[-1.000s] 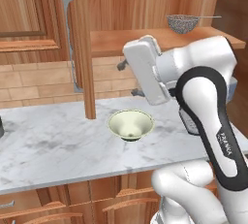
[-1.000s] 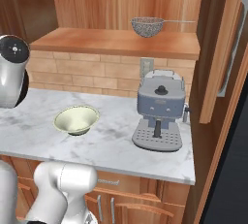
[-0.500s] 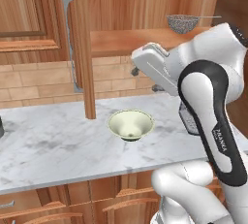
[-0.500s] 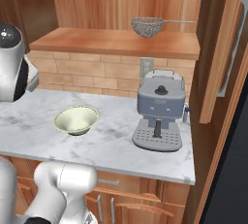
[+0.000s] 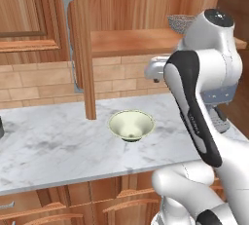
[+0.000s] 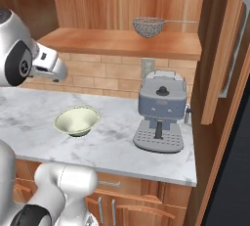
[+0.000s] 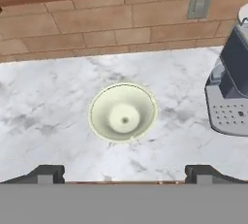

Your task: Open the cabinet and setup a tea strainer by placing it in the bowl upright.

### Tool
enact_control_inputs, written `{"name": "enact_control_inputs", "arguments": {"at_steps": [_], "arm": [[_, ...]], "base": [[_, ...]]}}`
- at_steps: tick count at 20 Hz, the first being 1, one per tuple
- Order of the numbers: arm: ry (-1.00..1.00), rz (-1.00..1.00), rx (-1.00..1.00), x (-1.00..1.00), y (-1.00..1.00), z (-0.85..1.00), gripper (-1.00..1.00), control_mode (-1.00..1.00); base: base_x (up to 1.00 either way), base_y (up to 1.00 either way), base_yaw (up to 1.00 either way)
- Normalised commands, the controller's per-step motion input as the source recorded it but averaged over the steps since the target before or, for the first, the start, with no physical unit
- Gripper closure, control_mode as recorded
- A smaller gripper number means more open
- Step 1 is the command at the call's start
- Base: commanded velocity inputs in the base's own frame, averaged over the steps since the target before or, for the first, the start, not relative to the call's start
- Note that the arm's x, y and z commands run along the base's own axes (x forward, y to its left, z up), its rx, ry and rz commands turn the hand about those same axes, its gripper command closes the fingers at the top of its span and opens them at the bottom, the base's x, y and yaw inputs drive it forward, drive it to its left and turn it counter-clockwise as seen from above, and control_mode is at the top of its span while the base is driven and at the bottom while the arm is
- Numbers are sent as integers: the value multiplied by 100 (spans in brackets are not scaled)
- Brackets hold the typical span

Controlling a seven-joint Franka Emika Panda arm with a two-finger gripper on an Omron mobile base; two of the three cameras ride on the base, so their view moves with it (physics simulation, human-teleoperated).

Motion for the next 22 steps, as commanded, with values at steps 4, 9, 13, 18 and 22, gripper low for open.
{"name": "enact_control_inputs", "arguments": {"at_steps": [4,9,13,18,22], "arm": [[0,2,-60,53,-72,-12,-100,-100],[0,5,-53,26,-73,-6,-100,-100],[-2,4,-35,9,-36,16,-100,-100],[-17,22,-16,2,-1,56,-100,-100],[0,11,-15,11,-6,29,-100,-100]], "base": [[0,0,0],[0,0,0],[0,0,0],[0,0,0],[0,0,0]]}}
